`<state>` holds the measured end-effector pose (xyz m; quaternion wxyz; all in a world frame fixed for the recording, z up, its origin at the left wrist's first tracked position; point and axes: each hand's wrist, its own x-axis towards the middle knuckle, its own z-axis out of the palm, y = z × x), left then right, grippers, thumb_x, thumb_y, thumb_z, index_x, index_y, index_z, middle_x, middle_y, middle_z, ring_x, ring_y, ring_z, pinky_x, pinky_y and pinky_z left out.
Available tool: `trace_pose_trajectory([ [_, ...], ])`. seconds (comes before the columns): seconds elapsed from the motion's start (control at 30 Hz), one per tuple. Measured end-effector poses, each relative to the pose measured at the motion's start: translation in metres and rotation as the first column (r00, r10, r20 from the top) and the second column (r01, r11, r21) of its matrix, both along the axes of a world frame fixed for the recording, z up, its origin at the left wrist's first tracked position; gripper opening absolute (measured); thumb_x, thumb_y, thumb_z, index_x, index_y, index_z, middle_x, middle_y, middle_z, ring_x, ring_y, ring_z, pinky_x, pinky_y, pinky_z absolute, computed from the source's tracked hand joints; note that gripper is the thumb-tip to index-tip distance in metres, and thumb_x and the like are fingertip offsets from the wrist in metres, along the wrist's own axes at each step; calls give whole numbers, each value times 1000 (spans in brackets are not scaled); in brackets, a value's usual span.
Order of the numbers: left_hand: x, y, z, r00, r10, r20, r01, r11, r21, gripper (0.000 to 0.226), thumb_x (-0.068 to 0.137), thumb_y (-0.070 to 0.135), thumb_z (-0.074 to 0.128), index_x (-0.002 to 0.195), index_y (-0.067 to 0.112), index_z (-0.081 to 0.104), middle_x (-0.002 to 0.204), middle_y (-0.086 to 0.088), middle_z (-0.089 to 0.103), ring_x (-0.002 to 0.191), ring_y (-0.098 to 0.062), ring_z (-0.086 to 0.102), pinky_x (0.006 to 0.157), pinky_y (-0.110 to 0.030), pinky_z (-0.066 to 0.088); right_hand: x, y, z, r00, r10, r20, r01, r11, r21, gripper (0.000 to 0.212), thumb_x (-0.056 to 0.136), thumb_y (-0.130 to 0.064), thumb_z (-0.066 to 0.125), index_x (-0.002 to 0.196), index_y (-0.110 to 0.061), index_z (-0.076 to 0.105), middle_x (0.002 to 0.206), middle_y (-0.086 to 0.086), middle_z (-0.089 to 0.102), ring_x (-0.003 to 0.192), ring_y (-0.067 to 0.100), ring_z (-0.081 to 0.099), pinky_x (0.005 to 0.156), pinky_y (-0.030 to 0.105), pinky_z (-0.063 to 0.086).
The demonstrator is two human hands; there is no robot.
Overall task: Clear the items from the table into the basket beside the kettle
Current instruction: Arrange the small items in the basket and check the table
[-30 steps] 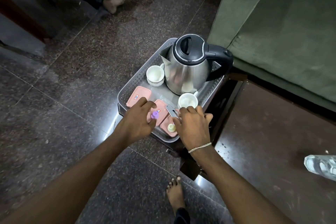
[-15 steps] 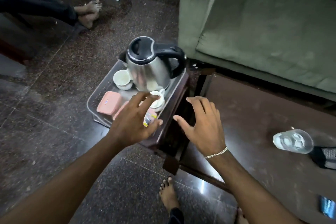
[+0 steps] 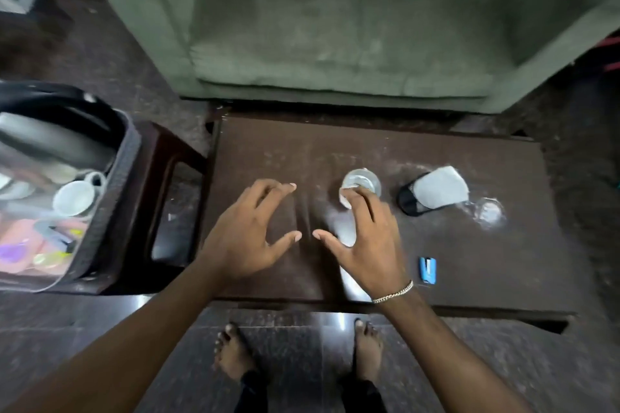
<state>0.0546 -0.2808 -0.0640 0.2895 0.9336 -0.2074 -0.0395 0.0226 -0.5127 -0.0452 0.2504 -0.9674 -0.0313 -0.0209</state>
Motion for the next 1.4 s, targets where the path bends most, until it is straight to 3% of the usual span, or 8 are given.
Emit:
trace_pose_trajectory([
  [0.1,-5,-65,-15,997,-55,-58,54,998,-15,71,86,59,67,146,32,42,134,12,45,113,-11,58,80,-23,50,-20,-67,-19,994,-93,-52,92,996,-17,69,79,-49,81,132,-9,59,128,9,61,115,32,59,94,47,51],
  [0.3,-26,-171,-56,966,-108,-236,98,994,-57,68,87,55,65,146,28,44,138,13,43,116,-15,63,87,-38,58,-68,-172,-74,908,-347,-234,355,935,-7,59,81,-36,84,128,-9,60,122,8,61,111,28,60,93,35,47],
  [0.43,-38,-222,-85,936,-139,-324,134,990,-38,62,88,50,66,142,27,47,130,11,44,111,-18,64,88,-42,57,-90,-209,-114,795,-473,-381,495,868,-44,56,77,-43,85,118,-12,64,114,8,65,101,30,65,82,35,52],
  [0.53,-44,-240,-102,918,-160,-363,167,986,-13,60,89,48,66,142,28,45,132,10,44,109,-21,64,88,-42,57,-97,-215,-138,765,-489,-420,513,856,-62,53,73,-52,85,106,-15,65,102,6,67,93,31,67,76,36,53],
  [0.63,-44,-244,-116,903,-175,-392,193,981,5,59,90,47,65,142,28,44,135,8,44,108,-22,64,89,-44,56,-95,-211,-155,771,-471,-429,484,871,-84,52,75,-55,82,103,-16,64,99,6,66,91,31,66,76,37,52],
  [0.87,-41,-235,-121,886,-158,-436,181,984,11,57,92,41,66,144,29,44,136,8,43,108,-25,68,90,-46,56,-80,-196,-151,815,-376,-442,370,923,-103,36,87,-32,69,114,-10,65,110,10,66,98,34,65,80,38,50],
  [1.17,-20,-157,-51,923,-156,-351,140,988,-70,60,96,34,65,152,26,44,148,11,47,126,-14,60,104,-43,51,-41,-115,-80,971,-51,-236,52,999,-2,30,80,-24,77,107,-12,69,100,4,64,91,28,63,75,37,53],
  [1.4,-15,-27,10,979,-5,-203,-4,999,-44,40,100,35,62,137,19,60,127,7,60,114,-15,65,88,-41,56,1,12,-24,978,187,-93,-178,979,102,26,83,-22,73,107,-12,67,100,4,63,89,28,64,73,36,53],
])
